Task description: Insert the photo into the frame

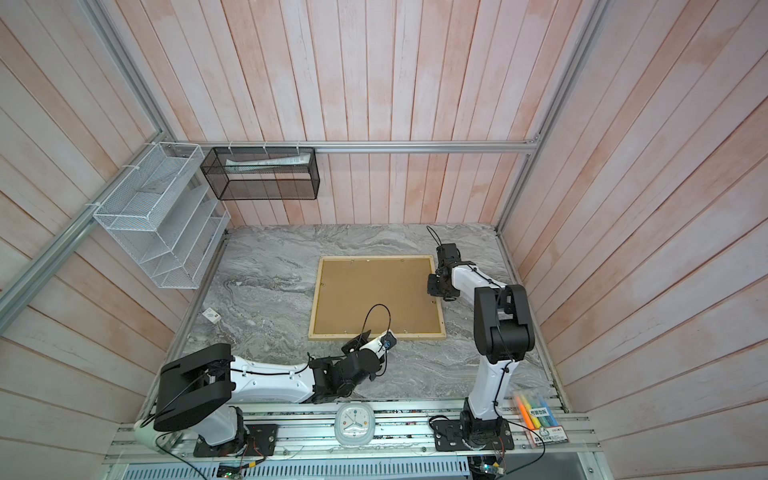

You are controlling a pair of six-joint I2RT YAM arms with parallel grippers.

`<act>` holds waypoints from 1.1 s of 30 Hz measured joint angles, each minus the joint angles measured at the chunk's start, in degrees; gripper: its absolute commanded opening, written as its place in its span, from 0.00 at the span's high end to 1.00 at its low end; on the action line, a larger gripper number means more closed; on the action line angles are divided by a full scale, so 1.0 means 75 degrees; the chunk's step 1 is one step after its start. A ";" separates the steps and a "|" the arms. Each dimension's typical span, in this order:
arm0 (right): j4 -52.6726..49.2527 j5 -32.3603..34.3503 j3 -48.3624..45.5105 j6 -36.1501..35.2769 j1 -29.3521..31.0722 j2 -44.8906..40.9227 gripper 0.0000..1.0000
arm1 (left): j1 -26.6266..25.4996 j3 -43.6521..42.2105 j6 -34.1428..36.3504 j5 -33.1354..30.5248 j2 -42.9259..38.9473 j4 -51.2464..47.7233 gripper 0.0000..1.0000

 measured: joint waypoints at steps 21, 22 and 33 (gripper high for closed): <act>-0.0411 -0.0076 0.0358 -0.0434 -0.0006 0.0245 1.00 | 0.0000 0.0015 0.0076 0.0111 0.0058 0.0169 0.39; -0.0469 -0.0076 0.0388 -0.0440 -0.0009 0.0242 1.00 | 0.0000 0.0015 0.0111 0.0152 0.0082 0.0233 0.39; -0.1687 0.0009 0.1078 -0.0443 0.0076 -0.0344 1.00 | 0.0015 -0.0122 0.0714 0.0440 0.0560 0.0734 0.36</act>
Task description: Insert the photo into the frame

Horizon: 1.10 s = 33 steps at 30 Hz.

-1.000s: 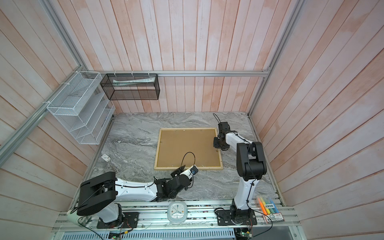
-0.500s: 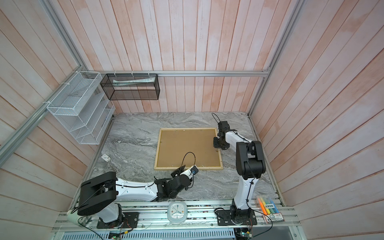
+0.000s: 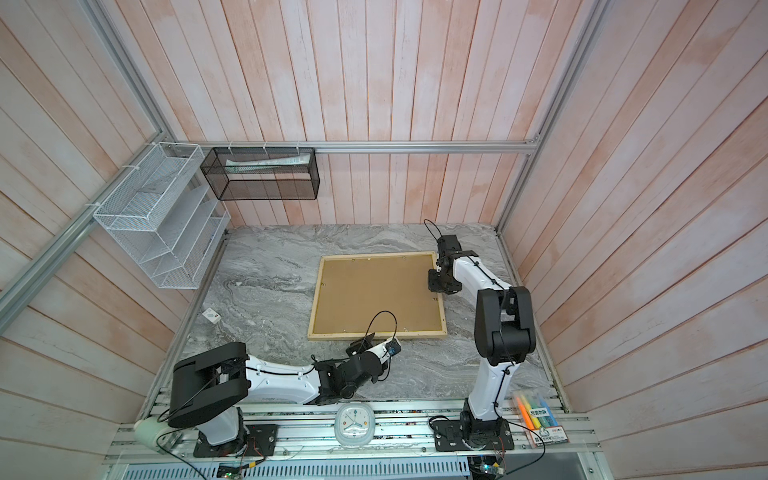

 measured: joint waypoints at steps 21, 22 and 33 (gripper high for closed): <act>-0.0615 0.0204 0.0408 0.0006 0.0076 -0.0554 1.00 | 0.0554 0.0023 0.1606 -0.0385 0.1236 0.1871 0.37; -0.0621 0.0207 0.0408 0.0006 0.0076 -0.0580 1.00 | 0.0577 0.0038 0.1673 -0.0411 0.1279 0.1973 0.37; -0.0641 0.0204 0.0291 0.0012 0.0079 -0.0723 1.00 | 0.0845 0.0303 0.2471 -0.0545 0.1786 0.2882 0.47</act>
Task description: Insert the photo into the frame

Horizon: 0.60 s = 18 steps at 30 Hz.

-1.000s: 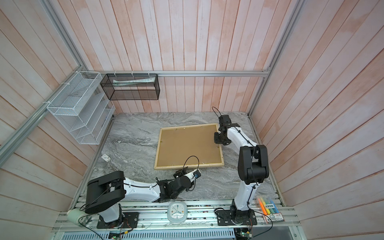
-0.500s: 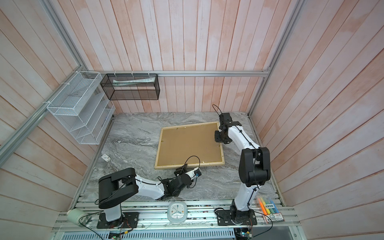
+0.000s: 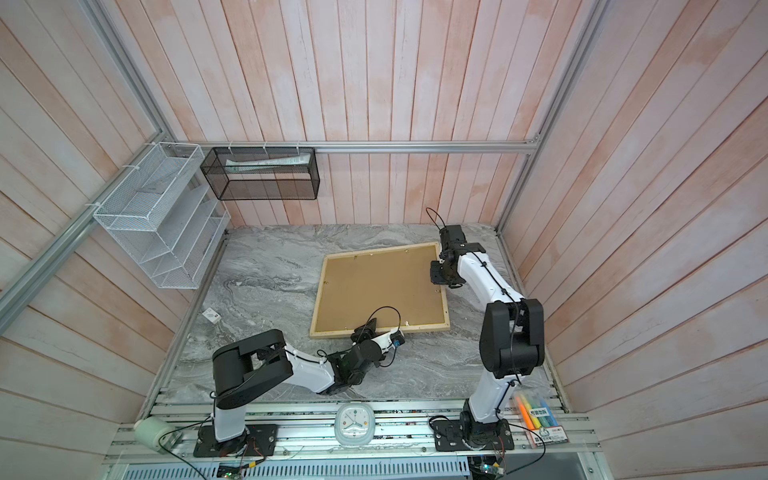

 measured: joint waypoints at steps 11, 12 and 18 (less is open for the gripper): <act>0.0289 0.0023 -0.0213 0.0032 0.0003 -0.0216 1.00 | -0.0009 0.0166 0.0880 0.0012 0.0134 0.0029 0.73; 0.0300 0.0029 -0.0216 0.0029 0.0003 -0.0219 1.00 | -0.0009 0.0181 0.0930 -0.0009 0.0146 0.0035 0.76; 0.0484 0.0070 -0.0309 0.0023 -0.0003 -0.0347 0.92 | -0.0032 0.0300 0.1122 -0.0163 0.0233 0.0050 0.94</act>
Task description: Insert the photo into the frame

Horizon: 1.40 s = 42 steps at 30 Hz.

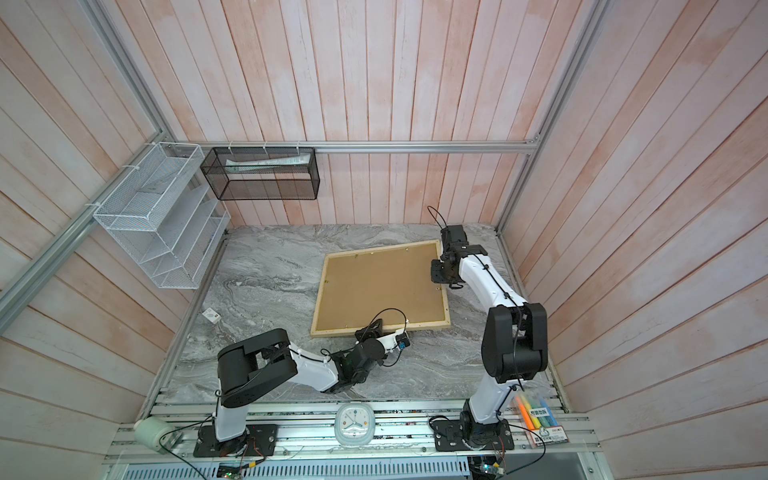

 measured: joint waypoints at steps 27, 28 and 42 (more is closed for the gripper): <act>0.1620 -0.0446 -0.2553 0.0781 -0.2130 -0.3153 0.70 | 0.0076 0.0825 0.0420 -0.0979 -0.0519 -0.1682 1.00; 0.1708 -0.0493 -0.2608 0.0816 -0.2148 -0.3168 0.70 | 0.0085 0.1011 0.0399 -0.1014 -0.0562 -0.1935 1.00; 0.2471 -0.1154 -0.3418 0.1192 -0.2288 -0.3171 0.71 | 0.0455 0.4328 -0.1492 -0.0895 -0.0825 -0.7041 1.00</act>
